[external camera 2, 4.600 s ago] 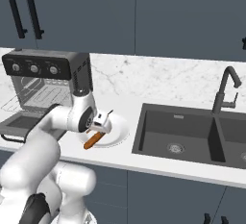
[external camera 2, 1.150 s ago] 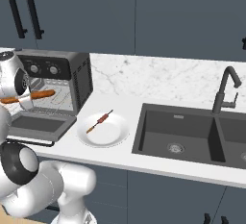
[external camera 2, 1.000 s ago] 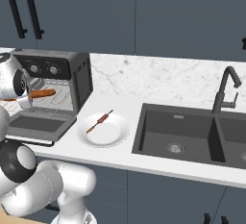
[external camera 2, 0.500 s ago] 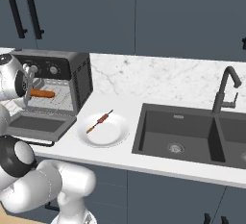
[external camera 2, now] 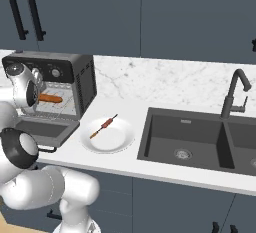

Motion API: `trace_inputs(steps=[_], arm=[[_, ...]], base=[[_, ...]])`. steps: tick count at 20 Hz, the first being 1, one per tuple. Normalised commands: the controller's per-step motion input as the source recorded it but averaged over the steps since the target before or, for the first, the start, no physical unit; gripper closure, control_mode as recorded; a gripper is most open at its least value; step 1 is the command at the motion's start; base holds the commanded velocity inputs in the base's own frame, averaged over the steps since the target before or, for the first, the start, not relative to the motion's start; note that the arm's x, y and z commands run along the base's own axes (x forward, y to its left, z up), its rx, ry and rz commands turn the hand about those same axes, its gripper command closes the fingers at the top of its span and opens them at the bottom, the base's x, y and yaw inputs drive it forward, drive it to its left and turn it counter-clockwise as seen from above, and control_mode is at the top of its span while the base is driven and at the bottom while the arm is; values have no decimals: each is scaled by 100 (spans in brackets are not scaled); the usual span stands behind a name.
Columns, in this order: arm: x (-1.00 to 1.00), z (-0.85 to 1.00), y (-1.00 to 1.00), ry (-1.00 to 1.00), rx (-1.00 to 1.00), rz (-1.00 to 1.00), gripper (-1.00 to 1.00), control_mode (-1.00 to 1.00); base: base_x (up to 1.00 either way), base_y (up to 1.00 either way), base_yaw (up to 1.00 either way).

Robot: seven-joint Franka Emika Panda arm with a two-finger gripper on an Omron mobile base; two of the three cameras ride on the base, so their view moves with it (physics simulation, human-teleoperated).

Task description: Pick up the kebab skewer and baguette bread, and place them inside the toaster oven. Close the toaster oven door and start by setting the timer.

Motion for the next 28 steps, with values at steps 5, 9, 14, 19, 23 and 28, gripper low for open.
trace_inputs(steps=[5,9,14,19,23,28], arm=[[26,-16,11,0,0,0,100,-100],[22,-13,13,0,0,0,100,-100],[32,-16,12,0,0,-1,100,-100],[11,-7,0,0,0,0,100,-100],[8,-5,0,0,0,0,100,-100],[2,-2,0,0,0,0,-100,-100]], base=[[0,0,0],[0,0,0],[0,0,0],[0,0,0],[0,0,0],[0,0,0]])
